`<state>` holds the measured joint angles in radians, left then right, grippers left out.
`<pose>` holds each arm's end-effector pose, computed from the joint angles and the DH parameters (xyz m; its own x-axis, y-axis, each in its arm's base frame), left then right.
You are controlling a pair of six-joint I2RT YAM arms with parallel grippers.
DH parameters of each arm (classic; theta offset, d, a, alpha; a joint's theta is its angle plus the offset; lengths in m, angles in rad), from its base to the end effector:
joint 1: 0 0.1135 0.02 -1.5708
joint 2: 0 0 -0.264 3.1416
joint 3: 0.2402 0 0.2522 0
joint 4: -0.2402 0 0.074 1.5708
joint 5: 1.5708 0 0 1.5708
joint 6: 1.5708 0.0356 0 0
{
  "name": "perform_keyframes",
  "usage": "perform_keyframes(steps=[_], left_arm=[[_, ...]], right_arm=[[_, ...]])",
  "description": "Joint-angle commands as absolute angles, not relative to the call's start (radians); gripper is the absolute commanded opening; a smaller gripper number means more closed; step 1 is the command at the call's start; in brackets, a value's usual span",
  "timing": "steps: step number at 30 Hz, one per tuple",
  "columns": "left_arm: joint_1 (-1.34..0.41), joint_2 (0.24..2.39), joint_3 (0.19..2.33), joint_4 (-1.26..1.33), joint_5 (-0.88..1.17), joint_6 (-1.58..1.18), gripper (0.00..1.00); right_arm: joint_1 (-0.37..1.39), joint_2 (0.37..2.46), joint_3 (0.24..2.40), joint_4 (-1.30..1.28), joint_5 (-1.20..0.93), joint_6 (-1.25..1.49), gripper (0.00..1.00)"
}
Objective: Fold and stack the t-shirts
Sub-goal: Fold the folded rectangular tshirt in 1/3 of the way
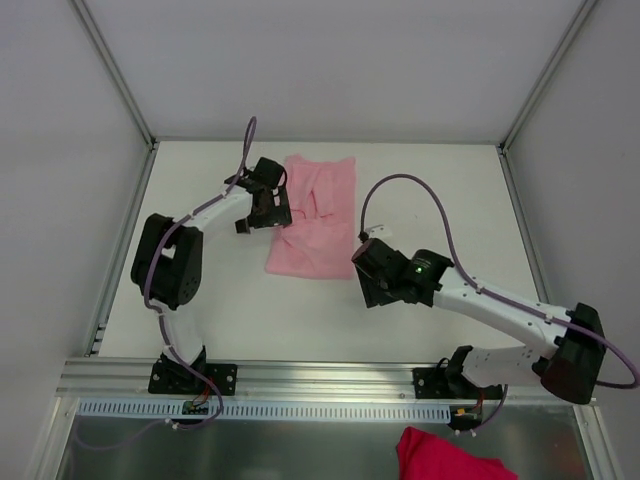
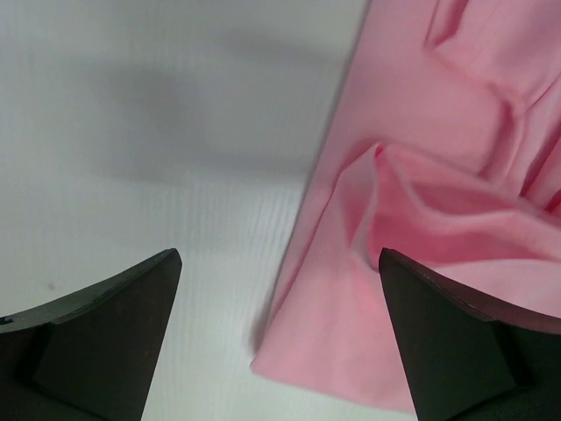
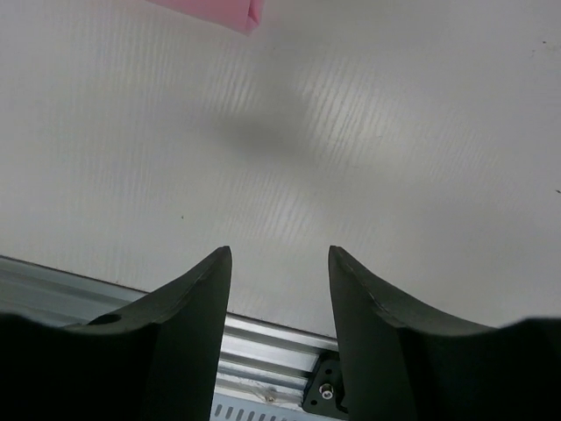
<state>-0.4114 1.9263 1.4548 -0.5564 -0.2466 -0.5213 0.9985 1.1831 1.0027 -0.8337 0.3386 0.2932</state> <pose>0.3824 -0.1574 0.2103 -0.8161 -0.1708 -0.5521 -0.1548 0.9850 -0.0760 0.1338 0.1859 0.2816 -0.6419 -0.4930 -0.5873 -0.5352 0.8366 -0.1173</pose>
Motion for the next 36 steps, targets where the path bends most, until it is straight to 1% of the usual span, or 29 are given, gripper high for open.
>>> perform_keyframes(steps=[1, 3, 5, 6, 7, 8, 9, 12, 14, 16, 18, 22, 29, 36], left_arm=[[-0.416, 1.758, 1.323, -0.538, -0.19, -0.609, 0.99], [-0.417, 1.672, 1.22, -0.519, -0.172, -0.64, 0.99], [-0.419, 1.585, 1.163, -0.508, -0.161, -0.66, 0.99], [-0.419, 1.556, 1.125, -0.505, -0.16, -0.66, 0.99], [-0.417, 1.534, 1.109, -0.506, -0.169, -0.66, 0.99], [-0.419, 1.499, 1.1, -0.511, -0.173, -0.657, 0.99], [-0.419, 1.49, 1.091, -0.512, -0.173, -0.654, 0.99], [-0.419, 1.482, 1.095, -0.538, -0.178, -0.646, 0.99], [-0.417, 1.474, 1.095, -0.542, -0.184, -0.646, 0.99], [-0.417, 1.471, 1.098, -0.531, -0.167, -0.641, 0.99], [-0.419, 1.485, 1.117, -0.531, -0.146, -0.638, 0.99], [-0.425, 1.506, 1.132, -0.549, -0.106, -0.644, 0.99], [-0.448, 1.427, 1.057, -0.557, -0.077, -0.67, 0.99], [-0.462, 1.336, 0.994, -0.569, -0.078, -0.68, 0.99]], right_arm=[[1.002, 1.267, 1.006, -0.733, 0.374, 0.342, 0.52], [1.002, 1.35, 1.025, -0.689, 0.371, 0.33, 0.51], [0.994, 1.432, 1.067, -0.649, 0.359, 0.315, 0.38], [0.989, 1.457, 1.086, -0.641, 0.354, 0.304, 0.29], [0.98, 1.485, 1.13, -0.637, 0.35, 0.284, 0.12], [0.976, 1.512, 1.156, -0.638, 0.35, 0.275, 0.1], [0.973, 1.557, 1.182, -0.641, 0.35, 0.264, 0.09], [0.947, 1.633, 1.273, -0.643, 0.333, 0.213, 0.15], [0.922, 1.663, 1.327, -0.64, 0.321, 0.172, 0.22], [0.901, 1.693, 1.356, -0.634, 0.327, 0.147, 0.34], [0.865, 1.719, 1.393, -0.612, 0.33, 0.112, 0.37], [0.802, 1.831, 1.453, -0.575, 0.301, 0.075, 0.34], [0.739, 2.009, 1.551, -0.508, 0.256, 0.015, 0.33], [0.672, 2.089, 1.635, -0.482, 0.252, -0.049, 0.34]])
